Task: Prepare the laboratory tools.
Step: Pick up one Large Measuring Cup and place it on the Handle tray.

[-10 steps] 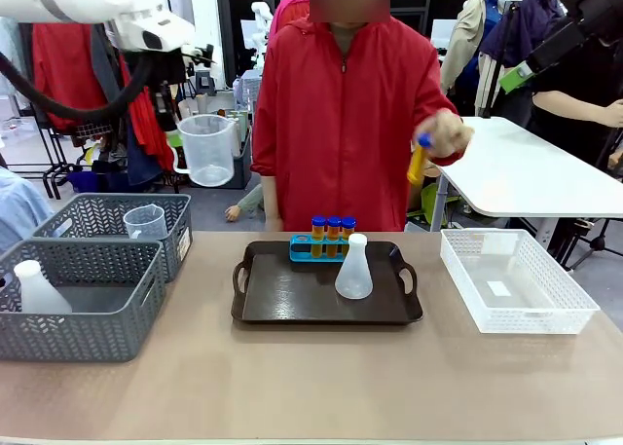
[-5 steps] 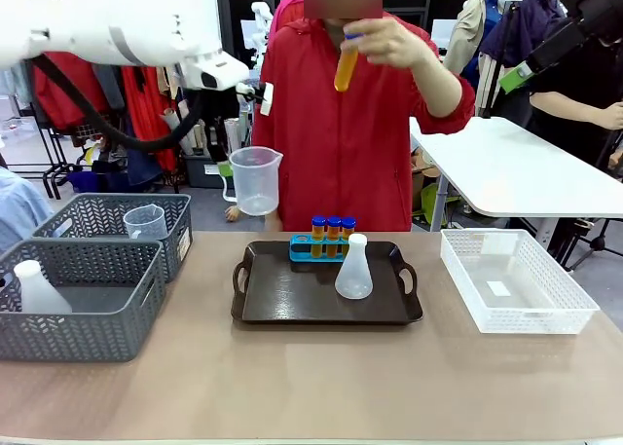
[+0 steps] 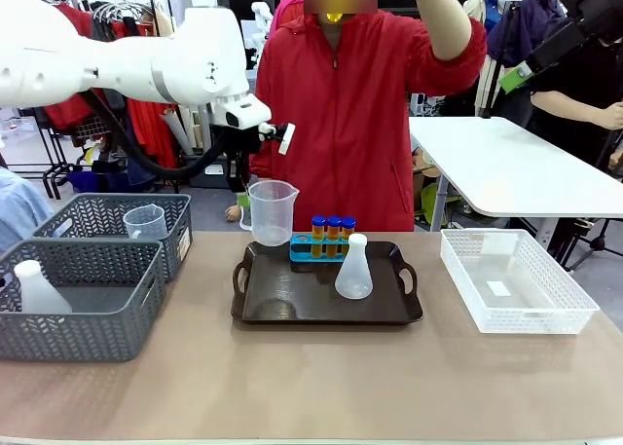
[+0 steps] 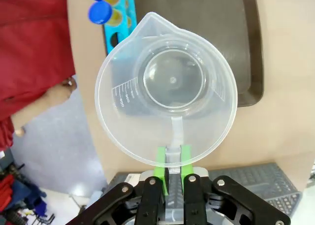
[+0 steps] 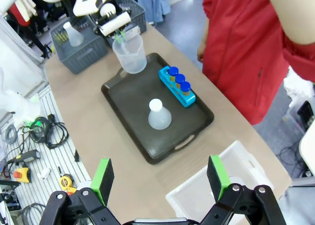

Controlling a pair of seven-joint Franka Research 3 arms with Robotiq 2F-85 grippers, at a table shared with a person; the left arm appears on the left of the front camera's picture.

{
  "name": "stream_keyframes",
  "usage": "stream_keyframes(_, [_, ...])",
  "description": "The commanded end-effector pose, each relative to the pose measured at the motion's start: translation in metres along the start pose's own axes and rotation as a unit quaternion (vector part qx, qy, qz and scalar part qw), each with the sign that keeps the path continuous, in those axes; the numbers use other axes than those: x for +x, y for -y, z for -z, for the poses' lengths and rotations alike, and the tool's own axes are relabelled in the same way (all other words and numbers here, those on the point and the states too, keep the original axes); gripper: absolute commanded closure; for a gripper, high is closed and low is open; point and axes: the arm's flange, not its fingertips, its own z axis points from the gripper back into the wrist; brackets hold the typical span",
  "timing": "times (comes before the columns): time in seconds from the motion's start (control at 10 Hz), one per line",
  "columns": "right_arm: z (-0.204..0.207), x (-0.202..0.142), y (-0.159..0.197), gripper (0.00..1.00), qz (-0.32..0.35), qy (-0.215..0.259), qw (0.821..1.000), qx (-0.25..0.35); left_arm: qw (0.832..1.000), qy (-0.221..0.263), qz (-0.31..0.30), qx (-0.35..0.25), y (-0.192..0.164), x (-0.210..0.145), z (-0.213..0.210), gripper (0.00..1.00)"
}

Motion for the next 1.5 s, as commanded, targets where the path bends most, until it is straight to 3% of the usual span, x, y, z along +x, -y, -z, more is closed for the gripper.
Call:
stream_keyframes(0.0, [-0.001,0.002,-0.001,0.0,-0.003,0.006,1.0,0.003,0.999,-0.009,0.033,-0.012,-0.01,0.002,0.015,1.0])
stream_keyframes(0.6, [-0.001,0.002,-0.001,0.0,-0.003,0.006,1.0,0.003,0.997,0.014,0.063,-0.047,-0.003,0.014,0.066,1.0])
stream_keyframes(1.0, [-0.001,0.002,-0.001,0.0,-0.003,0.006,1.0,0.003,0.995,0.037,0.051,-0.081,0.0,0.016,0.093,1.0])
stream_keyframes(1.4, [-0.001,0.002,-0.001,0.0,-0.003,0.006,1.0,0.003,0.993,0.004,0.081,-0.089,0.012,0.024,0.115,1.0])
